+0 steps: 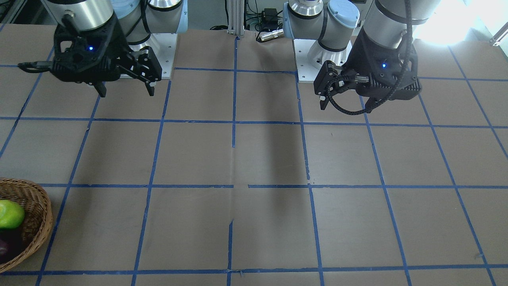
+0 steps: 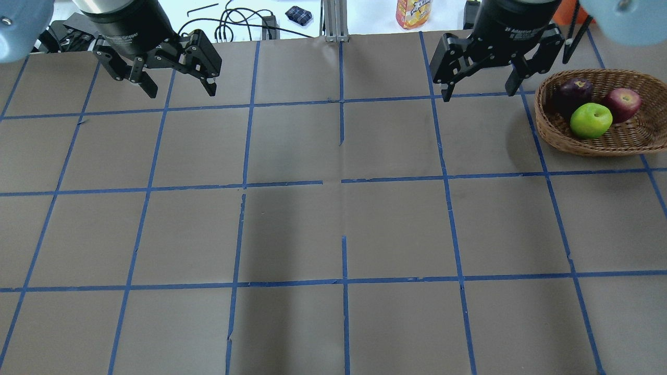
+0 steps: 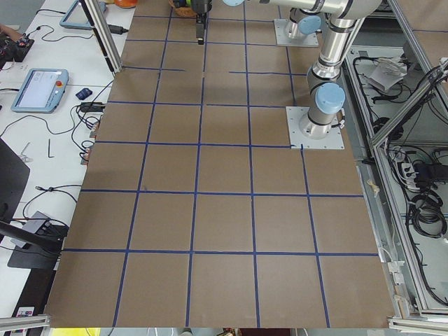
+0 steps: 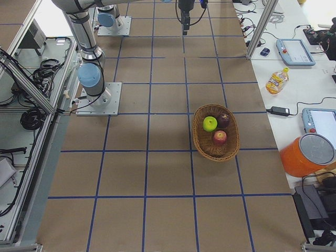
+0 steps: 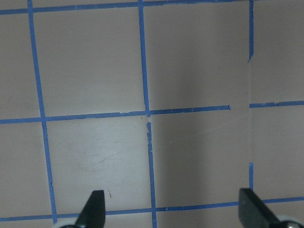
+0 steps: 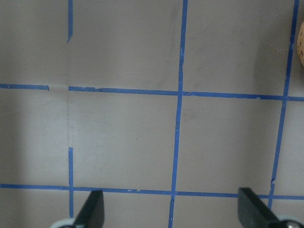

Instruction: Put all apples into basket

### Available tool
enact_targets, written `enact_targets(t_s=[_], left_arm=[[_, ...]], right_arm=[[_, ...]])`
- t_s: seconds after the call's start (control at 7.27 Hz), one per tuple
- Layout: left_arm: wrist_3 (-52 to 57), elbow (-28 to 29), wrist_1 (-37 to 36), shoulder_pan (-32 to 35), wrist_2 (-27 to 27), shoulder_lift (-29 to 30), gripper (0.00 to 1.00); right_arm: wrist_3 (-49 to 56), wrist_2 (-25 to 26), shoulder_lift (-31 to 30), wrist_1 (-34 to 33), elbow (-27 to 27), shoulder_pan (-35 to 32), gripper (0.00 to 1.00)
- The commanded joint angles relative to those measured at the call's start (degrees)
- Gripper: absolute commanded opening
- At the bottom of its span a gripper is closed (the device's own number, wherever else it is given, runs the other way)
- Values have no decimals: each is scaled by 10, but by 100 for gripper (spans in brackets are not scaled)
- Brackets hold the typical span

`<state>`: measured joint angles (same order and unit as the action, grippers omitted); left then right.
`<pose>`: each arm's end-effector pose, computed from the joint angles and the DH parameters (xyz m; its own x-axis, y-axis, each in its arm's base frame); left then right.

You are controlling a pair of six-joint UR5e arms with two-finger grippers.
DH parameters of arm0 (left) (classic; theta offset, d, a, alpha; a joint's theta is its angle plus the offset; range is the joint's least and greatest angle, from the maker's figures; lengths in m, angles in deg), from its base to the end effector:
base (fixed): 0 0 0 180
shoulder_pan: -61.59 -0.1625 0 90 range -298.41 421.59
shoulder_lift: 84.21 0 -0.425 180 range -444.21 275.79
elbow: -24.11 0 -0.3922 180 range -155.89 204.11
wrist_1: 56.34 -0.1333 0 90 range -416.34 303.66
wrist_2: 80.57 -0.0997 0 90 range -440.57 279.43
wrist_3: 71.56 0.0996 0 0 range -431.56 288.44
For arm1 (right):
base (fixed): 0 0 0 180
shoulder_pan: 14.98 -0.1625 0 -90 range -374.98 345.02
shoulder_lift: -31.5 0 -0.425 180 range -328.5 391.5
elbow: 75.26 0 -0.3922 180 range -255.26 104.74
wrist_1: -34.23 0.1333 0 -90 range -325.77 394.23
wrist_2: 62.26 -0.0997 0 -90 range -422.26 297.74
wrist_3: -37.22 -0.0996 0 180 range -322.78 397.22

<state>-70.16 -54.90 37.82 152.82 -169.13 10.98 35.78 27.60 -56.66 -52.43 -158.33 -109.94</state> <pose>-0.1472 -0.5281 0.5287 -0.9986 0.0466 0.0244 0.0459 0.9985 -0.0292 0.1769 -0.4935 0.5256 -0.9981 -0.0615 -0.0032 -0.0614 0.9977 -0.0305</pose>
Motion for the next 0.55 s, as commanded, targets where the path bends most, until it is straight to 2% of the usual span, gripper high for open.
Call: enact_targets(t_s=[0.0, 0.41], left_arm=[[1, -3, 0, 0, 0, 2, 100], [4, 13, 3, 2, -25, 18, 100]], right_arm=[[-2, -1, -18, -87, -44, -6, 100], [3, -5, -17, -75, -29, 9, 100]])
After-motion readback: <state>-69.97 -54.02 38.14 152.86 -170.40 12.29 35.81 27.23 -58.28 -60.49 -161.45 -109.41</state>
